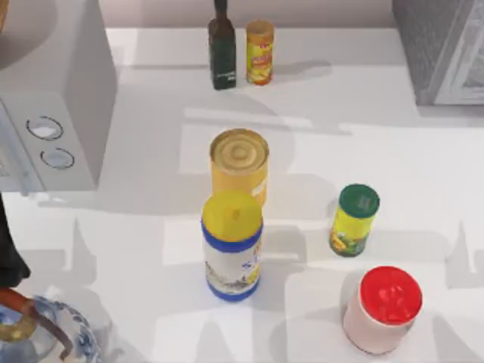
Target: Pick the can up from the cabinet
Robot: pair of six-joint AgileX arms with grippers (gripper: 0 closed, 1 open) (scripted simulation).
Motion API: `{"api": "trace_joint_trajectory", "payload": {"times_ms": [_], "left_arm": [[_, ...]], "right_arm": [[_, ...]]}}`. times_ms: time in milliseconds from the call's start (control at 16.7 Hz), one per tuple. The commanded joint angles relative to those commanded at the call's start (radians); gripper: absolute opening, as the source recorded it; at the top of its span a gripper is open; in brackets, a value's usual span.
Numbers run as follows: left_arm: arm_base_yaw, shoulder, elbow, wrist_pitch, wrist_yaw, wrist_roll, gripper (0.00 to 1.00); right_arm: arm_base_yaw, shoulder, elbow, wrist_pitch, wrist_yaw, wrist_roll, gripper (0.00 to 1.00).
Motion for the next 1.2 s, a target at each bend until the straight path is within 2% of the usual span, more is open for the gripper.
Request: {"api": "trace_joint_trajectory", "payload": {"times_ms": [240, 480, 1200], "left_arm": [[0.0, 0.0, 0.0, 0.0, 0.0, 0.0, 1.0], [0.0, 0.0, 0.0, 0.0, 0.0, 0.0, 1.0], [0.0, 0.0, 0.0, 0.0, 0.0, 0.0, 1.0]], "right_arm": [[0.002, 0.025, 0.031, -0.006, 0.006, 0.001, 1.0], [0.021, 0.172, 0.218, -0.049, 0.031, 0.003, 1.0], [0.137, 0.978, 1.262, -0.309, 0.143, 0.012, 1.0]]}}
